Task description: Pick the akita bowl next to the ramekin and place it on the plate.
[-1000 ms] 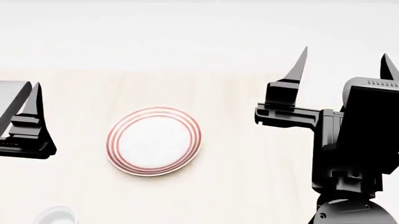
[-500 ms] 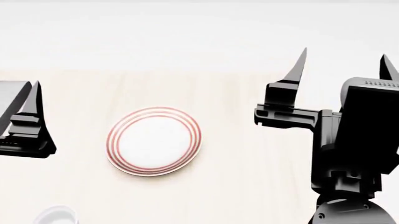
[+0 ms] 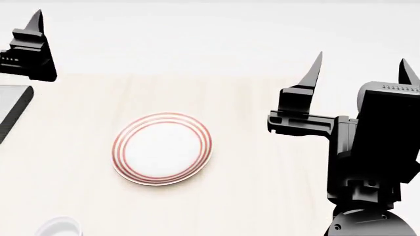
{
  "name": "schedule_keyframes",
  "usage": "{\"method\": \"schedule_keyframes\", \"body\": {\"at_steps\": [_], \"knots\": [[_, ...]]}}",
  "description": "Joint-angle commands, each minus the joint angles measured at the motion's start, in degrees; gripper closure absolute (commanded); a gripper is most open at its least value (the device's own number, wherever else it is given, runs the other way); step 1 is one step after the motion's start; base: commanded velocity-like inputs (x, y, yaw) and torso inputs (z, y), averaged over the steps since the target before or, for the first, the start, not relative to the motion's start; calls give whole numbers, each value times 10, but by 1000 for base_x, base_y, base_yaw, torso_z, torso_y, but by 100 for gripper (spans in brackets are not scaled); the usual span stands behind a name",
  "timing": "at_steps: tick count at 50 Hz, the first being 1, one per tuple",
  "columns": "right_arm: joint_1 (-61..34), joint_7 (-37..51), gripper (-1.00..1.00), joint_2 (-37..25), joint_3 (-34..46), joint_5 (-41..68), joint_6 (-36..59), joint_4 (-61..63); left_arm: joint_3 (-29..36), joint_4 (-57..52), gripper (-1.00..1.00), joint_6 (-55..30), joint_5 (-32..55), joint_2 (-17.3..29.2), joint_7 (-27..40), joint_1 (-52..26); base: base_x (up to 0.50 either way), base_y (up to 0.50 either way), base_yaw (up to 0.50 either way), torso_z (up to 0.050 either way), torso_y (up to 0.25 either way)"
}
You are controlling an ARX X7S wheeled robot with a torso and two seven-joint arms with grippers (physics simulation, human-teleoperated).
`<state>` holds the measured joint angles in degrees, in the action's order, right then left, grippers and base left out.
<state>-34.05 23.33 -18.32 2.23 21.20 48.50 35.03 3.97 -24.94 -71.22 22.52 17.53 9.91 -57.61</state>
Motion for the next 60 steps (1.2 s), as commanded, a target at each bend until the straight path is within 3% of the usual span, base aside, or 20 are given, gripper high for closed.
{"method": "schedule_keyframes", "body": {"at_steps": [1, 19, 44, 60], "knots": [[1, 0, -100, -1, 2, 1, -7, -3, 50, 187, -100, 26, -32, -16, -4, -131, 0, 0, 0, 0, 0], [0, 4, -100, -2, 0, 7, -4, -1, 27, 398, -100, 48, -86, -57, 76, -233, 0, 0, 0, 0, 0], [1, 8, -100, -4, -1, 13, -6, -4, -104, 319, -100, -33, -97, -38, 182, -181, 0, 0, 0, 0, 0], [-1, 12, -100, -5, -1, 17, -4, -3, -114, 299, -100, -78, -97, -37, 199, -160, 0, 0, 0, 0, 0]]}}
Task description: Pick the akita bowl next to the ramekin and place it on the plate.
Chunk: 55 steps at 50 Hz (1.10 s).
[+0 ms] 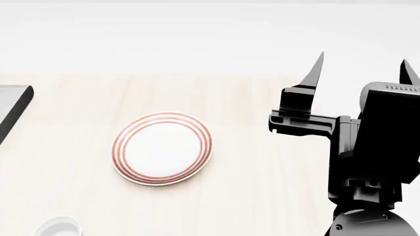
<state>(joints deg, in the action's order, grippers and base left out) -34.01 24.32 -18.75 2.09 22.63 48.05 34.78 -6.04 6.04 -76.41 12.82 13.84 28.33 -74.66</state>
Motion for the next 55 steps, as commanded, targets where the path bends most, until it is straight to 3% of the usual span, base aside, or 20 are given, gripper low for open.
{"method": "schedule_keyframes", "body": {"at_steps": [1, 17, 55], "knots": [[-1, 2, -100, -1, 1, 2, -1, -2, -14, -12, -100, -29, 0, 0, 15, 12, 0, 0, 0, 0, 0], [0, 4, -100, -3, 3, 3, -4, -3, 10, -8, -100, -76, 15, 9, 1, 18, 0, 0, 0, 0, 0], [-1, 13, -100, -7, 3, 13, 1, 3, -58, -42, -100, -50, 33, -23, 17, 58, 0, 0, 0, 0, 0]]}}
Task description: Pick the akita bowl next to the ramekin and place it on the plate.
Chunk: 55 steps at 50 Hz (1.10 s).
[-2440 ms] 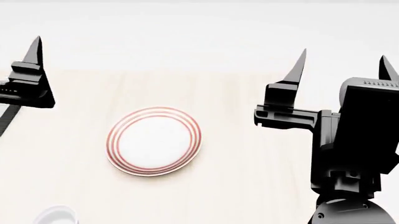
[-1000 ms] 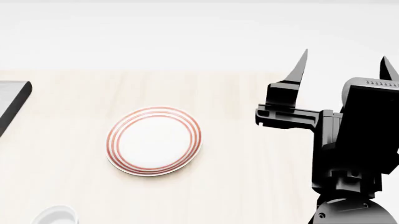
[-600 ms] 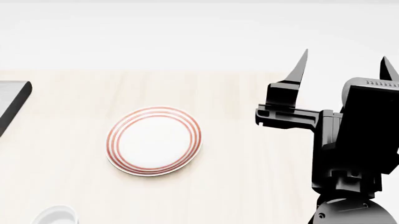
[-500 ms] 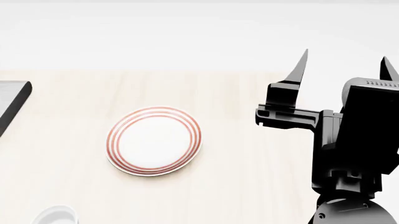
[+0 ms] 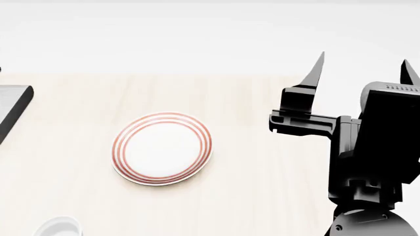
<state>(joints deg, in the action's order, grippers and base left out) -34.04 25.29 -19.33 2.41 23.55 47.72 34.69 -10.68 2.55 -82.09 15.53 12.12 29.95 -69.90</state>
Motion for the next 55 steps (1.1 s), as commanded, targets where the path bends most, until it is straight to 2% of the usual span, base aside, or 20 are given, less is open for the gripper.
{"method": "schedule_keyframes", "body": {"at_steps": [1, 18, 55], "knots": [[-1, 3, -100, -1, 0, 3, 2, 2, -15, -4, -100, 4, 7, -7, 1, 12, 0, 0, 0, 0, 0], [-1, 6, -100, -3, 1, 7, 2, 2, -61, -29, -100, -21, 13, -31, 24, 48, 0, 0, 0, 0, 0], [-2, 11, -100, -7, 4, 12, 0, 1, -108, -98, -100, -43, 27, -36, 50, 110, 0, 0, 0, 0, 0]]}}
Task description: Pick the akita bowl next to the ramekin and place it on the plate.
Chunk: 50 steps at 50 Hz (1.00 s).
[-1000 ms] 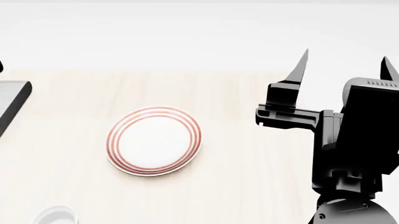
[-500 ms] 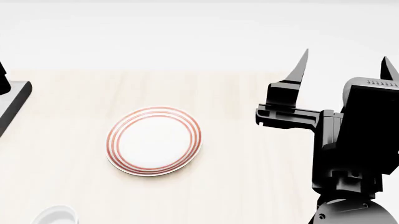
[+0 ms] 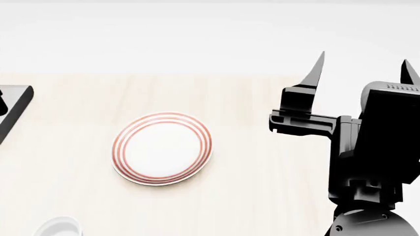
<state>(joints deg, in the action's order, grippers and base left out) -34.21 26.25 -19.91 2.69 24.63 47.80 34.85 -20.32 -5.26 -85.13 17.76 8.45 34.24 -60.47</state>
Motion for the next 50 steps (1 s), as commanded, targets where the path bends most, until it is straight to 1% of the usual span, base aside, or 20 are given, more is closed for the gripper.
{"method": "schedule_keyframes", "body": {"at_steps": [1, 36, 50], "knots": [[0, 2, -100, -1, 1, 2, -1, 0, -13, -21, -100, -12, 5, 1, 7, 16, 0, 0, 0, 0, 0], [0, 7, -100, -5, 4, 7, -3, -1, -50, -69, -100, -28, 28, -5, 33, 64, 0, 0, 0, 0, 0], [-1, 9, -100, -6, 4, 9, -4, -2, -63, -83, -100, -26, 39, 1, 40, 82, 0, 0, 0, 0, 0]]}}
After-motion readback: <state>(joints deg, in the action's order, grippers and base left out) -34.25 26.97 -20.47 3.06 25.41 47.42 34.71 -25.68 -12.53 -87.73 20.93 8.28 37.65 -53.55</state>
